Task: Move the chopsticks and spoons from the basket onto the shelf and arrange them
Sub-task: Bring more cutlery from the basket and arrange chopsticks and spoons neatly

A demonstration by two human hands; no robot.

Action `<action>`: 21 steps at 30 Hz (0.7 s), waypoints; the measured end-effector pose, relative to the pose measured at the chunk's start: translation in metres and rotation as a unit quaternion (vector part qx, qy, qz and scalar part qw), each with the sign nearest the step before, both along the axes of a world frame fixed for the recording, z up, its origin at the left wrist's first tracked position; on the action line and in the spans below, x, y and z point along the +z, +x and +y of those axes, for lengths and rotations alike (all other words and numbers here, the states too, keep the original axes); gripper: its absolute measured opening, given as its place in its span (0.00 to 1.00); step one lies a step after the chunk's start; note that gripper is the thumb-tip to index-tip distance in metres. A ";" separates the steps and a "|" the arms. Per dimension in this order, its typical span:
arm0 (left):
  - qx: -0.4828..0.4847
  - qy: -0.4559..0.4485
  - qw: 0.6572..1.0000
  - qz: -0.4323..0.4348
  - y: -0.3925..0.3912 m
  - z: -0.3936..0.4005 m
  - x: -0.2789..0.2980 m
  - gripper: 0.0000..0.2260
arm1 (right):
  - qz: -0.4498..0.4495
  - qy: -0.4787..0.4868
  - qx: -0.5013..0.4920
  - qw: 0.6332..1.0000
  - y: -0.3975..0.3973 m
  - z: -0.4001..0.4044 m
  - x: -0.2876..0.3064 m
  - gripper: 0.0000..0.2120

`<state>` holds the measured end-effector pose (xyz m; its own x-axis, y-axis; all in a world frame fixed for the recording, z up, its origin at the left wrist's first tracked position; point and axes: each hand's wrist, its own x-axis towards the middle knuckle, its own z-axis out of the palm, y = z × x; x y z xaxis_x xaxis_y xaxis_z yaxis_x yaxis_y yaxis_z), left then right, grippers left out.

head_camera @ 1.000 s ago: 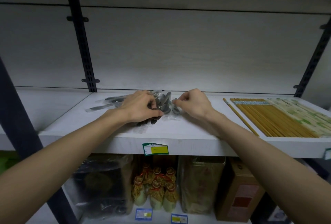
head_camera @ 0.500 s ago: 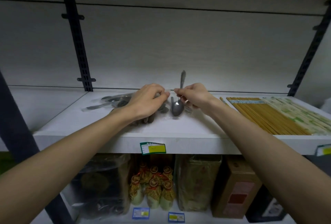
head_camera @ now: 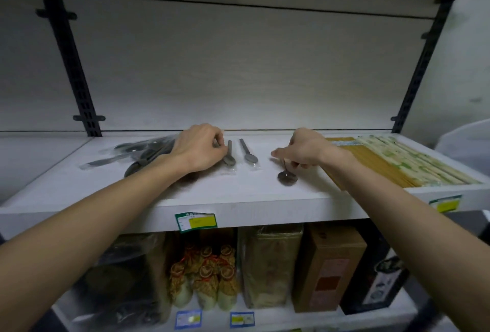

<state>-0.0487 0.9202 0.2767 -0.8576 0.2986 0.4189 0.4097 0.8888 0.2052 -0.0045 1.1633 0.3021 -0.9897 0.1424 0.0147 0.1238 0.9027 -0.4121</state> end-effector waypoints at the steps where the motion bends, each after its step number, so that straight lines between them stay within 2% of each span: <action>1: 0.000 0.003 1.000 0.006 0.000 -0.004 0.001 0.04 | 0.042 0.031 -0.016 0.999 -0.003 -0.004 0.000 0.19; 3: 0.003 0.007 1.000 0.006 -0.001 -0.012 0.001 0.06 | 0.115 0.064 -0.019 0.991 -0.010 -0.016 0.001 0.16; 4: 0.003 0.009 1.000 0.002 -0.001 -0.015 0.001 0.06 | 0.131 0.049 0.000 0.990 -0.015 -0.024 0.001 0.14; 7: 0.012 -0.020 1.000 0.005 -0.001 -0.028 -0.003 0.08 | 0.089 -0.027 0.081 0.992 -0.028 -0.054 -0.005 0.15; 12: 0.007 -0.039 0.999 -0.022 0.003 -0.046 -0.004 0.22 | 0.067 -0.006 0.092 0.993 -0.042 -0.092 -0.015 0.21; 17: -0.010 -0.049 0.998 -0.050 0.007 -0.061 0.001 0.15 | 0.048 -0.049 0.128 0.989 -0.049 -0.105 -0.014 0.15; 19: -0.025 -0.058 0.996 -0.056 0.008 -0.069 -0.001 0.16 | 0.048 -0.054 0.129 0.989 -0.050 -0.108 -0.015 0.13; 21: -0.038 -0.030 0.996 -0.070 0.008 -0.078 -0.005 0.20 | 0.053 -0.036 0.126 0.990 -0.050 -0.110 -0.016 0.14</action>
